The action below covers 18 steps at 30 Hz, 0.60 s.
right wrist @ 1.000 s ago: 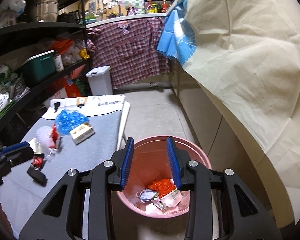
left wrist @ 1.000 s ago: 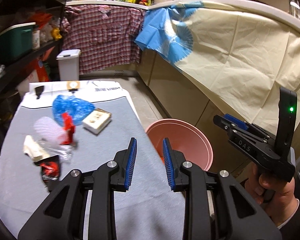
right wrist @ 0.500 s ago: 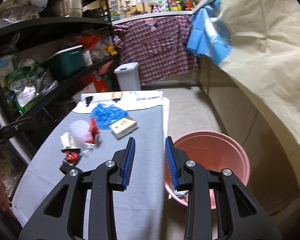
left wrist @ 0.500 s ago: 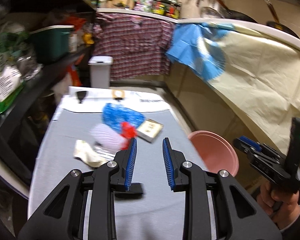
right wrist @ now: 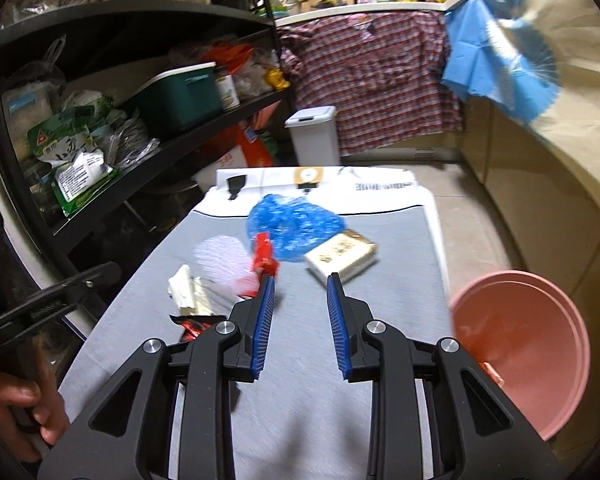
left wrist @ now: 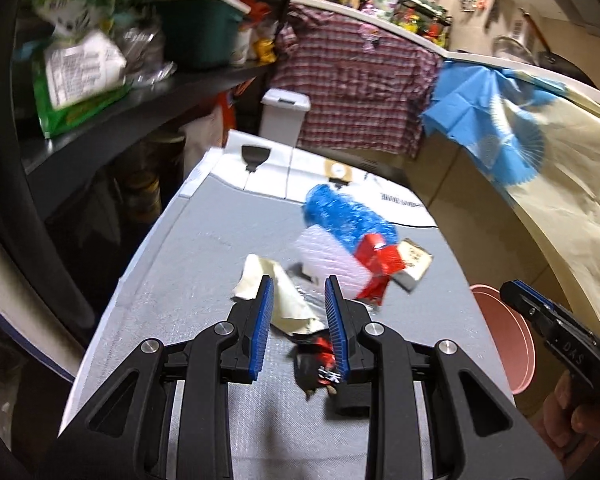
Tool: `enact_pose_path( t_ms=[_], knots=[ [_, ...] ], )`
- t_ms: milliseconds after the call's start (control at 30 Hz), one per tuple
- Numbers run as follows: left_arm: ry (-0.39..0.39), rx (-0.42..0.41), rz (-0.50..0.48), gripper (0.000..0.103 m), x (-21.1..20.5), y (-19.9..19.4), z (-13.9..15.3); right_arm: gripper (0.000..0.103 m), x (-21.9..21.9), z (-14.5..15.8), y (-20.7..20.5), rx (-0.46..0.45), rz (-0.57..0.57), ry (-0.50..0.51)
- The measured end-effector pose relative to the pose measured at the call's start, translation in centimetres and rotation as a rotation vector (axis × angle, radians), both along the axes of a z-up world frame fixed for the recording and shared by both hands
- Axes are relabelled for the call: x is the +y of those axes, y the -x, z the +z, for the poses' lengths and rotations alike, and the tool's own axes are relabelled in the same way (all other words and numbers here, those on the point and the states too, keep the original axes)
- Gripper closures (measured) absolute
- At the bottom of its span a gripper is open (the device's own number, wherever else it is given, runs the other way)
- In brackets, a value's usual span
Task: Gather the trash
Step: 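Move both tools back over the table toward the remaining trash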
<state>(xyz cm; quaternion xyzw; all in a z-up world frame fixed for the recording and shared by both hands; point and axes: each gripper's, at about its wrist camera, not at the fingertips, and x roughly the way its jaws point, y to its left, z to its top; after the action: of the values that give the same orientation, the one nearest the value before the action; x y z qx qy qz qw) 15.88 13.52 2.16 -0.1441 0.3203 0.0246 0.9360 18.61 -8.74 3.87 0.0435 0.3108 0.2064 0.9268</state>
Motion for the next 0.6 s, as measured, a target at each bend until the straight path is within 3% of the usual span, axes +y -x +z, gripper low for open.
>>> enact_pose_path(
  t_ms=[233, 400, 600],
  knots=[
    [0.02, 0.048, 0.01, 0.076, 0.7, -2.3, -2.3, 0.072, 1.1, -2.1, -4.3, 0.05, -0.044, 0.018],
    [0.042, 0.083, 0.0, 0.076, 0.9, -3.6, -3.9, 0.037, 0.7, -4.1, -8.1, 0.095, -0.104, 0.045],
    [0.055, 0.111, -0.008, 0.074, 1.1, -4.3, -5.1, 0.027, 0.3, -6.3, -11.6, 0.149, -0.088, 0.075]
  ],
)
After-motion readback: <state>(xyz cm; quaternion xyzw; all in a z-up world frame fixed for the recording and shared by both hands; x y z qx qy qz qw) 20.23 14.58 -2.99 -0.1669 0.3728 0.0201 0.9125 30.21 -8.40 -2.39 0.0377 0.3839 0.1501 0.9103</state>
